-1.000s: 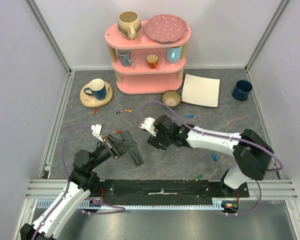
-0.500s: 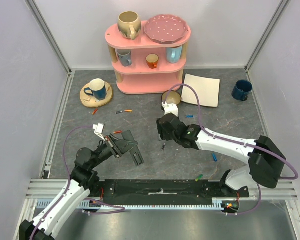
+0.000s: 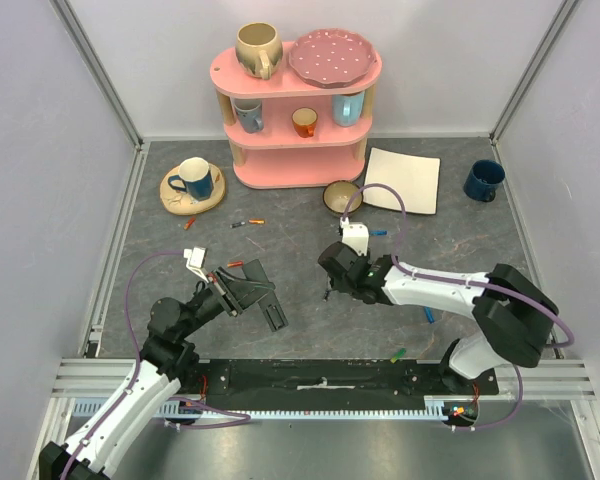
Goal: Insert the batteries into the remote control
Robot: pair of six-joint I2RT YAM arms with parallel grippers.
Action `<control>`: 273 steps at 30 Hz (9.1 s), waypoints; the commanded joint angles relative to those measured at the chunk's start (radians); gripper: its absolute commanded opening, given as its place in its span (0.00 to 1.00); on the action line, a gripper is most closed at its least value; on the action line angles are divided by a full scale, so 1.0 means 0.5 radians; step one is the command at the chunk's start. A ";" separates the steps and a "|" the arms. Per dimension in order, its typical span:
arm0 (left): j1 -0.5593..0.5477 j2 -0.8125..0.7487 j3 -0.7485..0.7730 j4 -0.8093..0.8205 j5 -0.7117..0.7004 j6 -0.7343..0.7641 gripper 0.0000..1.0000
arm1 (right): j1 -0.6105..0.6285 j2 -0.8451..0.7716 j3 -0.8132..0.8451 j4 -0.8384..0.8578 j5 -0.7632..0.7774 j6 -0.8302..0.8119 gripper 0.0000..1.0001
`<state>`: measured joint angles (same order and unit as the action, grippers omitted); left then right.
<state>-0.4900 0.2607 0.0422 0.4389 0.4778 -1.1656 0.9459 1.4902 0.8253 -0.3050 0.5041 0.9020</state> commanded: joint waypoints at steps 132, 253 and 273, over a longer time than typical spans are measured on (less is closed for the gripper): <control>-0.091 1.819 0.026 1.877 -0.235 -0.144 0.02 | 0.381 -0.986 -0.212 0.766 -0.463 -0.657 0.00; -0.186 1.789 0.201 2.206 -0.541 -0.185 0.02 | 0.747 -0.321 -0.055 0.668 -0.042 -0.445 0.00; -0.186 1.770 0.241 2.184 -0.551 -0.166 0.02 | 0.750 -0.244 -0.028 0.613 -0.168 -0.466 0.00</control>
<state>-0.5793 1.1900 0.1108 1.1767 0.2623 -1.2366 1.3045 1.3266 0.8070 0.0956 0.5243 0.6544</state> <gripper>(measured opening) 0.233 0.133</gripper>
